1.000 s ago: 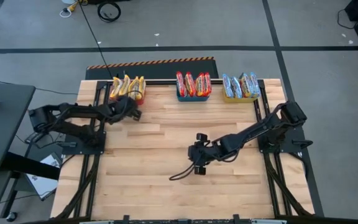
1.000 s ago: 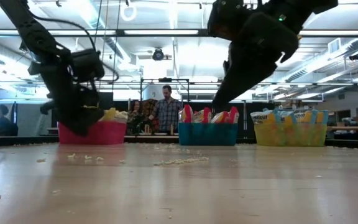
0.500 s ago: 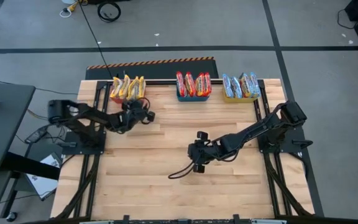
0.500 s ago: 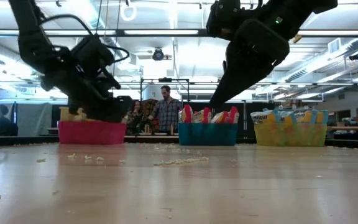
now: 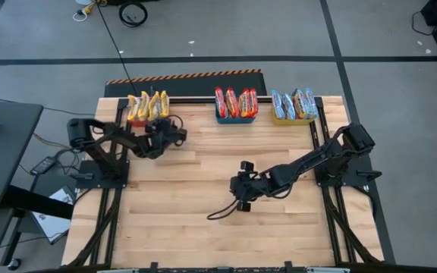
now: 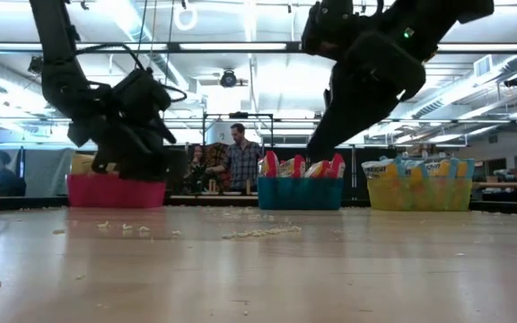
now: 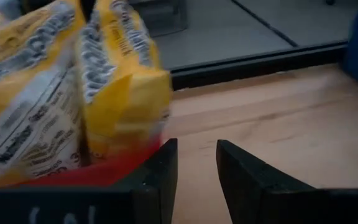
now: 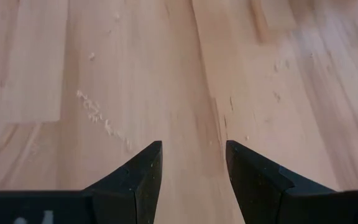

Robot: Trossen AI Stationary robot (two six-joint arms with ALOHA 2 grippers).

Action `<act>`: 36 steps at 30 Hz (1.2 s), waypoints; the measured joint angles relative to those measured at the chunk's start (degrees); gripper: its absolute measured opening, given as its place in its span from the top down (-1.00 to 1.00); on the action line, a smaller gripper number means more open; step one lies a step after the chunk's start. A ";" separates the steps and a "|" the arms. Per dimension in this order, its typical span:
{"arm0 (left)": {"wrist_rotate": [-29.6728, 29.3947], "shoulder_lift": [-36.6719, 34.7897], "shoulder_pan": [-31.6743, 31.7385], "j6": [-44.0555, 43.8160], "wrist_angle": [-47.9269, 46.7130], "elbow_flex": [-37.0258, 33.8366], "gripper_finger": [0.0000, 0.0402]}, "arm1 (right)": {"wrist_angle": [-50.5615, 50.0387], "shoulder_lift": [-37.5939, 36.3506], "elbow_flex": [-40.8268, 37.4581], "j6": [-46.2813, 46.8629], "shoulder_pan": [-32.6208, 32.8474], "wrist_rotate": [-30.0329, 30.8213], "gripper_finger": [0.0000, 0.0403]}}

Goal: Sort Maruchan noodles
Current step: Move the red bin to the top left of the table, then return to Home Position

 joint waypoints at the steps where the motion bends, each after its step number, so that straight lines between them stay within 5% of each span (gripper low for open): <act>1: 1.08 -1.03 -0.56 0.57 -0.22 0.00 0.42 | 1.64 0.00 -0.61 -0.84 -0.02 0.23 0.09; 12: 11.54 -16.45 -16.90 17.66 -0.09 0.03 0.44 | 31.68 -13.72 -19.31 -13.03 -11.26 -3.99 0.26; 17: 16.70 -22.64 -20.50 24.24 -0.55 0.00 0.66 | 34.17 -27.33 -26.45 -15.57 -17.57 -7.71 0.55; 23: 30.25 -28.43 -20.68 29.39 2.46 0.02 0.96 | 35.39 -43.34 -34.12 -16.89 -21.61 -10.09 0.94; 28: 40.79 -31.42 -20.98 32.99 4.90 -0.55 0.96 | 37.45 -52.17 -40.93 -12.99 -23.88 -13.14 0.94; 36: 33.58 -42.38 -20.94 29.23 13.75 -13.89 0.97 | 32.72 -68.28 -47.72 -12.12 -22.98 -14.21 0.97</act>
